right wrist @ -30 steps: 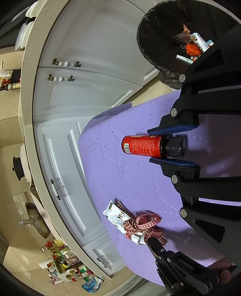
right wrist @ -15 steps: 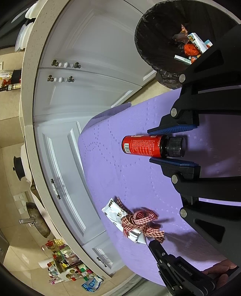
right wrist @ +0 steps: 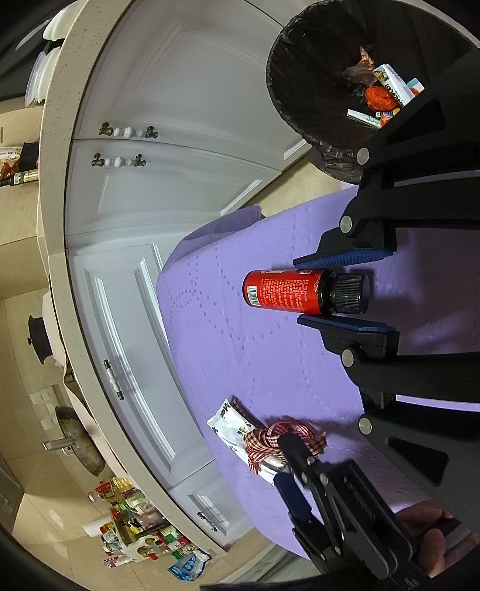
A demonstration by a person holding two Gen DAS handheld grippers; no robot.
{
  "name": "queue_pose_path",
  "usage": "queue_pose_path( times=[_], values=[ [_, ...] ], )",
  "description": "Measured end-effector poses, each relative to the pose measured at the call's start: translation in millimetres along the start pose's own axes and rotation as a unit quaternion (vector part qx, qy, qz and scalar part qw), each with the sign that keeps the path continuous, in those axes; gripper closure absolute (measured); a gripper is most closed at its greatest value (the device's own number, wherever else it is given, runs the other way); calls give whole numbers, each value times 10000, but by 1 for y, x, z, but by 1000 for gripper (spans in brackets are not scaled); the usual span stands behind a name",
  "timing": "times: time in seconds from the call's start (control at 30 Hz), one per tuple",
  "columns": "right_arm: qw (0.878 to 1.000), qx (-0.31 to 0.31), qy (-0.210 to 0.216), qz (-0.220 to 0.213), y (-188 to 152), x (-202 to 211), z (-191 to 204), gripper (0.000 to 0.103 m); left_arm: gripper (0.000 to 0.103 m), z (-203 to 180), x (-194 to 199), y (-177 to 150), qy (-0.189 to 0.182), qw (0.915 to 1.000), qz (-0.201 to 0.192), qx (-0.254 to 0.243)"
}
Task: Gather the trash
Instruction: 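Grasp the checked ribbon with left tool while right tool holds the red bottle, then carry the ribbon and red bottle over the black bin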
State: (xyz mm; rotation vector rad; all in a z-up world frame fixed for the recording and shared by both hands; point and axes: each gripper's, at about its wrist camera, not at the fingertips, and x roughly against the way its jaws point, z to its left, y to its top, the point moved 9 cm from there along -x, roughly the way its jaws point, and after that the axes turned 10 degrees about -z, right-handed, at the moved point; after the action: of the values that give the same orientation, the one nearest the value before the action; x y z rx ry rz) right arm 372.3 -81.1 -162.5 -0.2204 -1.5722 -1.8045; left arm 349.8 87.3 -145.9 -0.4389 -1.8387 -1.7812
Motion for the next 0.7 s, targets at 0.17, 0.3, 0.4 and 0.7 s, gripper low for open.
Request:
queue_pose_path(
  times=[0.17,0.3,0.4,0.7],
  values=[
    [10000,20,-11,0,0,0,0,78,87,-1,-1,-4,-3,10000,17,-55],
    [10000,67,-23,-5,0,0,2,78,102,0,7,-3,-42,9999,-62,-75],
    [10000,87,-28,-9,0,1,3,78,102,2,15,0,-66,9999,-142,-34],
    [9999,138,-44,-53,-1,8,6,78,102,20,51,12,-79,9988,-463,155]
  ],
)
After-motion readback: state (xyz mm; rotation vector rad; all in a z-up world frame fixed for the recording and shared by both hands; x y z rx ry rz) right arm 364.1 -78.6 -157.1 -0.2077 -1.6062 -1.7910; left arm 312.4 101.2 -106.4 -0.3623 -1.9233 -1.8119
